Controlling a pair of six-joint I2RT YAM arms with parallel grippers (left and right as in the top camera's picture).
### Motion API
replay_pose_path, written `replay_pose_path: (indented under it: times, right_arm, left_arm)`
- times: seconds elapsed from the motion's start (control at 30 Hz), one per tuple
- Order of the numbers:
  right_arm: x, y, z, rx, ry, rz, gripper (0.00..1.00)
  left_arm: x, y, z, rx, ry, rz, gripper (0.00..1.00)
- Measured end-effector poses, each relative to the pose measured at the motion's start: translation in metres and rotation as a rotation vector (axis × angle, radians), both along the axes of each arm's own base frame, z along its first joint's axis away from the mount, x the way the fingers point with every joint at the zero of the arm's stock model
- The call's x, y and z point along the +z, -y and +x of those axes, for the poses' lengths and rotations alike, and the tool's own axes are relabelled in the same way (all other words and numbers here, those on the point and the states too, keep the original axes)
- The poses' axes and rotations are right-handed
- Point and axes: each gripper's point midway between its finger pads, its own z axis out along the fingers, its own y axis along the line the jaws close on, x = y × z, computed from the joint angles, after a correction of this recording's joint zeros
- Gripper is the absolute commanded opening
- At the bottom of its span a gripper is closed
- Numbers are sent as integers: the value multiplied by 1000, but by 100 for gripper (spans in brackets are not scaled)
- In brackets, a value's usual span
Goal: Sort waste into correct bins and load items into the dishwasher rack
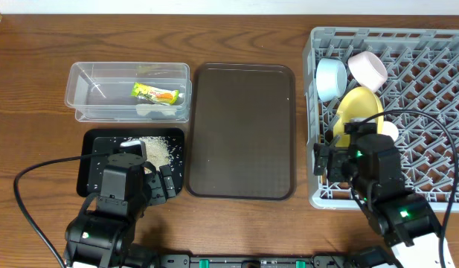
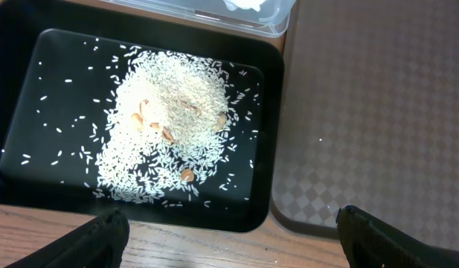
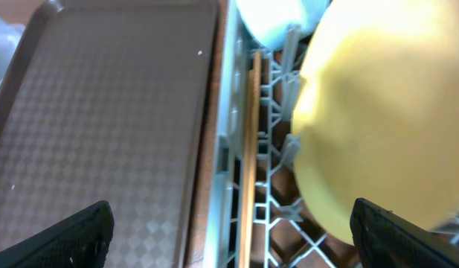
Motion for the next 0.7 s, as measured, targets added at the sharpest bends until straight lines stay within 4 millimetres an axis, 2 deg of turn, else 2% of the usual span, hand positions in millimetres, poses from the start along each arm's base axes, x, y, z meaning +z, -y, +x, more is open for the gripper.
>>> replay_pose_path:
  times: [0.3,0.57,0.7]
  right_arm:
    - [27,28,-6,-53,157,-14,99]
    - [33,54,-13,-119,411,-27,99]
    - [36,57,-15,-118,531,-31,99]
  left_arm:
    - [0,0,0,0,0,0,92]
    - [0,0,0,0,0,0,93]
    - [0,0,0,0,1,0,93]
